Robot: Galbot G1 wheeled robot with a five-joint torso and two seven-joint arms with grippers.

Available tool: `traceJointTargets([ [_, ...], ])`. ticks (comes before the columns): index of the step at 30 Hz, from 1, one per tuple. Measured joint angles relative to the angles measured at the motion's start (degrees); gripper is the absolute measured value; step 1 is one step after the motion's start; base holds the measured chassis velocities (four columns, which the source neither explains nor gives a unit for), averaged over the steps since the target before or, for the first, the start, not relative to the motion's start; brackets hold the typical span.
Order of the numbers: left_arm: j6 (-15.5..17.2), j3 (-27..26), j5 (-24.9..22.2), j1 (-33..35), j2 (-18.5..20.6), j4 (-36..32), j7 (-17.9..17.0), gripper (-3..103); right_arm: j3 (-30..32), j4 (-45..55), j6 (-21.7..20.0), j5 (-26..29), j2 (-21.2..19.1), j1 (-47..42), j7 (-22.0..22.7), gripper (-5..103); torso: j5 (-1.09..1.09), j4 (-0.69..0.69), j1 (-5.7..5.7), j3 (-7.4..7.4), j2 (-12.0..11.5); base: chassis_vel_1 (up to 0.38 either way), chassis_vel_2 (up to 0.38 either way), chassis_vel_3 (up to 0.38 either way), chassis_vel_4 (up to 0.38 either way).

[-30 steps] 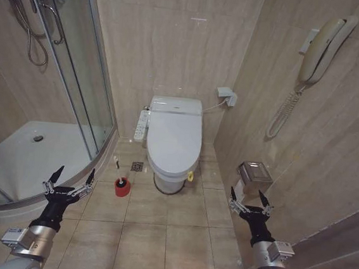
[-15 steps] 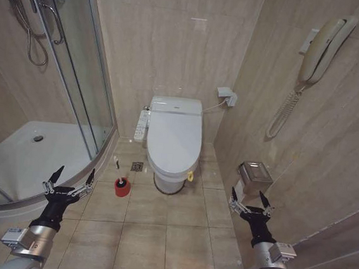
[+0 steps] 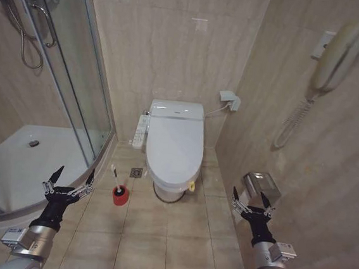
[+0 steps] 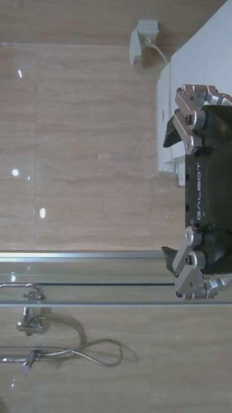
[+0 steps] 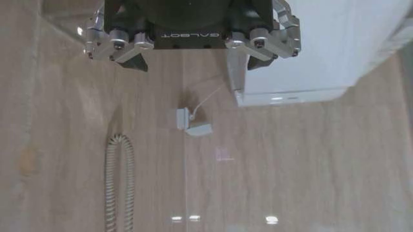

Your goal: Open the toilet lid, clean the toilet bowl with a toilet brush, close the toilet lid, and flush.

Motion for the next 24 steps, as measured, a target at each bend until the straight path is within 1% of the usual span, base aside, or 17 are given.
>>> traceJointTargets([
  [2, 0.0, -0.01, 0.0, 0.0, 0.0, 0.0, 0.0, 100, 0.15, -0.26, 0.53, -0.27, -0.1, 0.06, 0.14, 100, 0.04, 0.02, 0.02, 0.01, -0.01, -0.166, 0.183, 0.154, -0.177],
  [4, 0.0, 0.0, 0.0, -0.01, 0.0, 0.0, 0.0, 100, 0.54, -0.53, 1.08, -0.47, -0.2, 0.09, 0.24, 100, -0.01, -0.02, 0.03, 0.01, -0.01, -0.139, 0.12, 0.084, -0.122],
  [5, 0.0, 0.0, 0.0, -0.01, 0.0, 0.0, 0.0, 100, 0.54, -0.53, 1.08, -0.47, -0.2, 0.09, 0.24, 100, -0.01, -0.02, 0.03, 0.01, -0.01, -0.13, 0.12, 0.029, -0.091],
  [8, 0.0, 0.0, 0.0, 0.02, 0.0, 0.0, 0.0, 100, 0.79, -0.72, 1.67, -0.49, -0.2, 0.13, 0.26, 100, 0.01, 0.03, -0.01, -0.01, 0.0, -0.014, 0.02, 0.01, -0.003],
  [11, 0.0, 0.0, 0.0, 0.04, 0.0, 0.0, 0.0, 100, 0.83, -0.83, 2.04, -0.49, -0.15, 0.13, 0.37, 100, 0.01, 0.01, -0.06, -0.02, 0.01, 0.011, -0.014, -0.017, 0.016],
  [16, 0.0, 0.0, 0.0, 0.08, -0.01, 0.0, 0.0, 100, 0.6, -0.84, 1.0, 0.47, -0.12, 0.12, 1.95, 100, 0.01, 0.0, -0.08, -0.03, 0.02, 0.007, -0.013, -0.01, 0.009],
  [21, 0.0, 0.0, 0.0, 0.07, -0.01, 0.0, 0.0, 100, 0.59, -0.84, 0.65, 0.43, -0.1, 0.16, 2.36, 100, 0.01, 0.01, -0.06, -0.02, 0.02, -0.077, 0.105, 0.085, -0.093],
  [24, 0.0, 0.0, 0.0, 0.0, -0.01, 0.0, 0.0, 100, 0.66, -1.28, 1.59, -0.08, -0.2, 0.4, 2.69, 100, 0.01, 0.02, 0.02, 0.01, -0.01, -0.149, 0.153, 0.147, -0.158],
])
